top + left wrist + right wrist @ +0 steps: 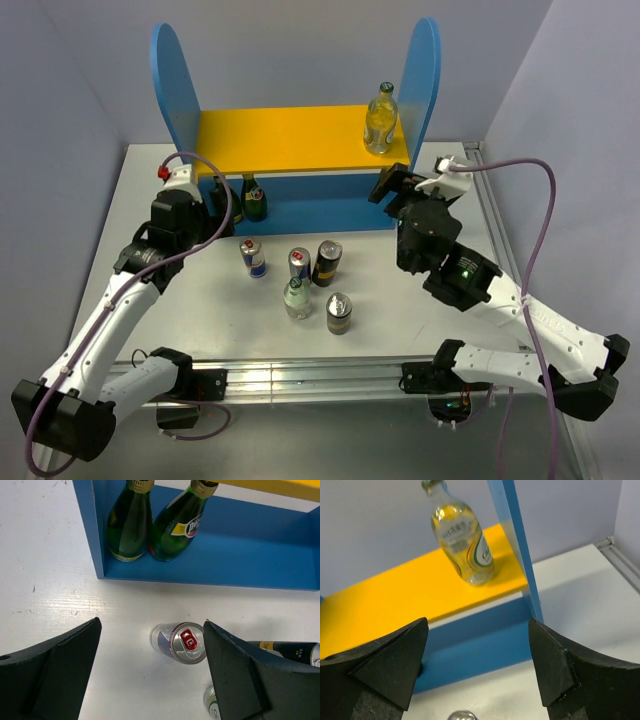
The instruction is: Place and organize the beverage onto the shelf
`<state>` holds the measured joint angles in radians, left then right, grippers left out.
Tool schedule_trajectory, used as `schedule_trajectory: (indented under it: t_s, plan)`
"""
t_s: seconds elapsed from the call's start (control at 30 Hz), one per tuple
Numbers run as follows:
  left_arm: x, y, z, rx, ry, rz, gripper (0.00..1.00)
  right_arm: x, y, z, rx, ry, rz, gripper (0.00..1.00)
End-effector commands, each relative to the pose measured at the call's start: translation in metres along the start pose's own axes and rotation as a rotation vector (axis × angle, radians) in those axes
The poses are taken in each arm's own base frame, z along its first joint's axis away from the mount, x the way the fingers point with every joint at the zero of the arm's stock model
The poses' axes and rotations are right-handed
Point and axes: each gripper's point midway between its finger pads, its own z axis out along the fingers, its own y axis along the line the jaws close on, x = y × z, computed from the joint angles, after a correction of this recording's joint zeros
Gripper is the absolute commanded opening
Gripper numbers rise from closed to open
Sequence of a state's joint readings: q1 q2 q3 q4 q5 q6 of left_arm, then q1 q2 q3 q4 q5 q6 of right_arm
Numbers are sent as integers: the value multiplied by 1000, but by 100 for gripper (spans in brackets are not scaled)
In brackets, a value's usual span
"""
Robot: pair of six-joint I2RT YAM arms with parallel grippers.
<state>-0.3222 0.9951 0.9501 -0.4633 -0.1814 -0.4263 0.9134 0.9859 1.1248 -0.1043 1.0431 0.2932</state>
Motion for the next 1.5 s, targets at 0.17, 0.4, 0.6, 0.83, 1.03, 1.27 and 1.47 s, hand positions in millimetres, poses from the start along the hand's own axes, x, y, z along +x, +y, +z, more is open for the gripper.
schedule_trajectory:
  t_s: [0.17, 0.4, 0.6, 0.83, 1.03, 1.27, 1.47]
  plan:
    - [-18, -22, -15, 78, -53, -16, 90, 42, -35, -25, 47, 85, 11, 88]
    - [35, -90, -40, 127, 27, 88, 91, 63, -62, -43, 13, 141, 46, 87]
    - [80, -122, -86, 238, 36, 45, 91, 79, -80, -51, 26, 173, 18, 87]
    - [110, -130, -99, 313, 17, 17, 90, 94, -86, -53, 32, 191, 18, 87]
    - [140, -131, -87, 266, -112, 10, 90, 104, -86, -52, 37, 203, 5, 86]
    - [138, -142, -89, 302, -227, -19, 89, 111, -94, -52, 59, 208, -23, 87]
    - [137, -147, -85, 300, -286, 9, 89, 116, -97, -53, 60, 206, -21, 86]
